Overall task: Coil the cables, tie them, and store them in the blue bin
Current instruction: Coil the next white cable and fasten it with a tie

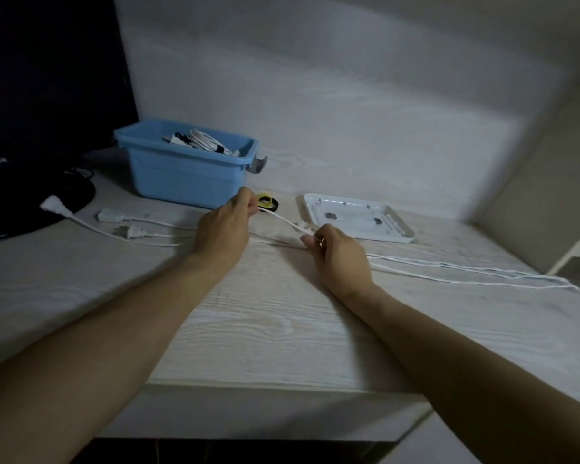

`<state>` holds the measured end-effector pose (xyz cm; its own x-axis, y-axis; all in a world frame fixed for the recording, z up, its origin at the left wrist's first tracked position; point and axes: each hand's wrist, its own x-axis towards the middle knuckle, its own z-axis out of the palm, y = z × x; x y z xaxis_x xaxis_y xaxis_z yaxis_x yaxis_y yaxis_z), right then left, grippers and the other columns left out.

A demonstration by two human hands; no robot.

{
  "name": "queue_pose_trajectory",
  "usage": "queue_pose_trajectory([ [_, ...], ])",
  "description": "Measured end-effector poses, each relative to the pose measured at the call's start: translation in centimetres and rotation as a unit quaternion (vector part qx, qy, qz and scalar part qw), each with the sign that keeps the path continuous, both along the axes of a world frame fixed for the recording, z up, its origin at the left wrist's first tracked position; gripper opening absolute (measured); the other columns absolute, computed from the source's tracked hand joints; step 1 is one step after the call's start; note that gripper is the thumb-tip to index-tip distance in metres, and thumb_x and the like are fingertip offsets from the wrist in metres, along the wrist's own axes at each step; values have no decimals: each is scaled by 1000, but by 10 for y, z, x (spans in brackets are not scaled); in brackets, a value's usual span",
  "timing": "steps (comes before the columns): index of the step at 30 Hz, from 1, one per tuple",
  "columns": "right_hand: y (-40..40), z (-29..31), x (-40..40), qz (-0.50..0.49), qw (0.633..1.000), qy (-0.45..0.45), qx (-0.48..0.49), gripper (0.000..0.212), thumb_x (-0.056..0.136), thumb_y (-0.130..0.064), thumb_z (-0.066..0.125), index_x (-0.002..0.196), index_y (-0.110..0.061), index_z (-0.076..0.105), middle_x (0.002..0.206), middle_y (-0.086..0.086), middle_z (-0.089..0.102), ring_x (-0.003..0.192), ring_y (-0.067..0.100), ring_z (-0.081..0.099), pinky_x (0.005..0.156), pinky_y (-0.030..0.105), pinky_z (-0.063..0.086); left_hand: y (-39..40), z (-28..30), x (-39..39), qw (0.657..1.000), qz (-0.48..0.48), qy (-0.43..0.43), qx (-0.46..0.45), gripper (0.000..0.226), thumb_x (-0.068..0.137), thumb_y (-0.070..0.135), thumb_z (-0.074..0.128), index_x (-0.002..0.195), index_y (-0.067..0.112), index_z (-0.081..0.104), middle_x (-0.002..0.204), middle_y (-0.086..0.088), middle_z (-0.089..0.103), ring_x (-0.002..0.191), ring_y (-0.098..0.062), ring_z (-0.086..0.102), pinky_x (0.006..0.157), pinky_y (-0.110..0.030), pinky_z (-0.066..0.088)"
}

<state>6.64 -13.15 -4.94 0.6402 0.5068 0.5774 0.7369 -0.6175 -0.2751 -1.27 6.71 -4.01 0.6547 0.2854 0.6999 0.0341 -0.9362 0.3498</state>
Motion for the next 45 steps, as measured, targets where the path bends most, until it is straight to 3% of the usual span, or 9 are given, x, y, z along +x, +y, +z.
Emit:
queue_pose_trajectory([
  [8,-139,16,-4,-97,981,-19,-165,45,100,-54,42,70,-21,47,81,11,70,78,37,65,61,34,33,7,-4,-33,986,66,115,97,50,98,53,44,72,10,52,68,-18,64,62,-34,60,58,-36,37],
  [14,-268,26,3,-238,925,58,-289,60,95,-67,30,71,-19,56,91,15,71,88,34,66,74,38,47,-17,-3,-71,988,27,115,96,31,100,37,50,89,8,51,65,-11,58,58,-32,57,54,-38,41],
  [22,-373,31,-28,-338,877,202,-276,103,59,-96,13,86,-11,65,98,14,68,98,33,64,87,40,49,-49,-1,-129,966,69,249,33,52,100,57,33,80,12,48,69,-2,51,64,-23,50,57,-34,37],
  [26,-404,34,-52,-373,865,215,-258,94,55,-98,8,65,-16,53,84,9,61,88,30,60,89,39,47,-70,14,-142,947,124,287,73,68,91,73,30,68,14,55,67,-2,51,67,-24,52,56,-30,36],
  [29,-424,22,-55,-406,847,228,-256,104,74,-91,8,89,-9,70,107,14,70,102,31,63,97,39,46,-100,27,-146,957,114,256,74,61,95,65,36,67,13,53,68,-3,51,68,-26,50,57,-31,36],
  [32,-431,10,-72,-427,825,317,-194,82,99,-65,16,122,-3,63,124,25,63,113,35,60,95,38,44,-133,43,-152,972,58,228,21,41,99,40,42,72,10,53,76,-8,58,69,-26,51,59,-33,38],
  [35,-442,-8,-87,-407,813,406,-86,70,100,-63,27,71,-6,55,64,14,55,58,25,52,56,31,38,-162,63,-157,953,-80,279,-90,24,97,24,48,82,10,60,80,-7,61,70,-22,54,64,-34,42],
  [38,-451,-28,-103,-392,803,448,-11,72,98,-66,27,63,-6,47,46,7,41,33,16,35,40,20,29,-201,73,-175,876,-271,301,-262,20,101,18,47,88,8,57,60,-7,47,47,-16,35,45,-24,30],
  [45,-424,-30,-168,-202,845,474,140,75,87,-73,35,103,-5,63,73,14,58,59,23,53,53,30,44,-259,55,-206,780,-417,296,-361,23,104,26,44,100,9,58,53,2,35,46,-11,27,39,-19,23],
])
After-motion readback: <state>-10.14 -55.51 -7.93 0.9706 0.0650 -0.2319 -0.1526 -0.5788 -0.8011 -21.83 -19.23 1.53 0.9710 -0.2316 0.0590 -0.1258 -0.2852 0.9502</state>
